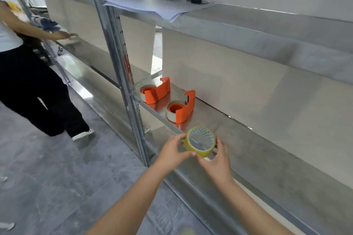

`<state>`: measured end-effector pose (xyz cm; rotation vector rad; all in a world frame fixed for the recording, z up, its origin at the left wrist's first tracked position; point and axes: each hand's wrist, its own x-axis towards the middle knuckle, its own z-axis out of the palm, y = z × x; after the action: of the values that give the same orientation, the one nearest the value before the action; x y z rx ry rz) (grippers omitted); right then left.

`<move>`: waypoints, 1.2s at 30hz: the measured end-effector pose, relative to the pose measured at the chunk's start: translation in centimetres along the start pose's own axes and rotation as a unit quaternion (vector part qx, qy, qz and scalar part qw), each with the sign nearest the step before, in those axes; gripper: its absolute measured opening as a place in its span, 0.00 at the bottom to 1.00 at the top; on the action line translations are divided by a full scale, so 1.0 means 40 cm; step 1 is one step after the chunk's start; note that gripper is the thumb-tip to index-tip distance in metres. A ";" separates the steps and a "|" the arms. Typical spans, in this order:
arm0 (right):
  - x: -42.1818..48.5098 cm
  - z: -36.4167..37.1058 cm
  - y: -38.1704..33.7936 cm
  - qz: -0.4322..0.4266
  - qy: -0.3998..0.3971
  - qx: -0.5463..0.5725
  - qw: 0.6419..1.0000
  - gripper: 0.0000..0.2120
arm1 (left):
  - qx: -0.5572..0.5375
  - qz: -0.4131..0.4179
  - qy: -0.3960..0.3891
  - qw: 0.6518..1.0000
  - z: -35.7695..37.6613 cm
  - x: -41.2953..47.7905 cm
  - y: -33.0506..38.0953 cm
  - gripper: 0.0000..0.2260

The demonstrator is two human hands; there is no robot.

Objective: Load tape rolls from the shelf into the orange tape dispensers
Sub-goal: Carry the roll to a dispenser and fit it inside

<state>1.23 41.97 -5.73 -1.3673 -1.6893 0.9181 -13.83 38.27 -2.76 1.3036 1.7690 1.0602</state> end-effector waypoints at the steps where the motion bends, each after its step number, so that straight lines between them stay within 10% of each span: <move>1: 0.021 0.016 0.002 -0.007 0.012 -0.006 1.000 0.44 | 0.013 0.004 -0.004 1.000 -0.008 0.032 -0.005 0.28; 16: 0.150 0.110 0.053 0.072 0.083 -0.046 0.993 0.32 | 0.021 0.023 -0.120 0.992 0.002 0.279 -0.076 0.29; 25: 0.109 0.179 0.011 0.104 0.151 -0.094 0.979 0.57 | 0.067 0.124 -0.209 0.968 -0.098 0.312 -0.101 0.34; 30: 0.176 0.260 -0.089 0.043 0.202 -0.129 0.970 0.49 | 0.022 0.224 -0.153 0.962 -0.217 0.394 -0.120 0.19; 36: 0.262 0.336 -0.168 0.018 0.104 -0.161 0.981 0.32 | 0.033 0.110 -0.101 0.988 -0.250 0.473 -0.150 0.31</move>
<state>-15.07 50.25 -4.58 -1.6484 -1.7055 0.5120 -29.97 53.42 -4.98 1.6166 1.5485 0.9538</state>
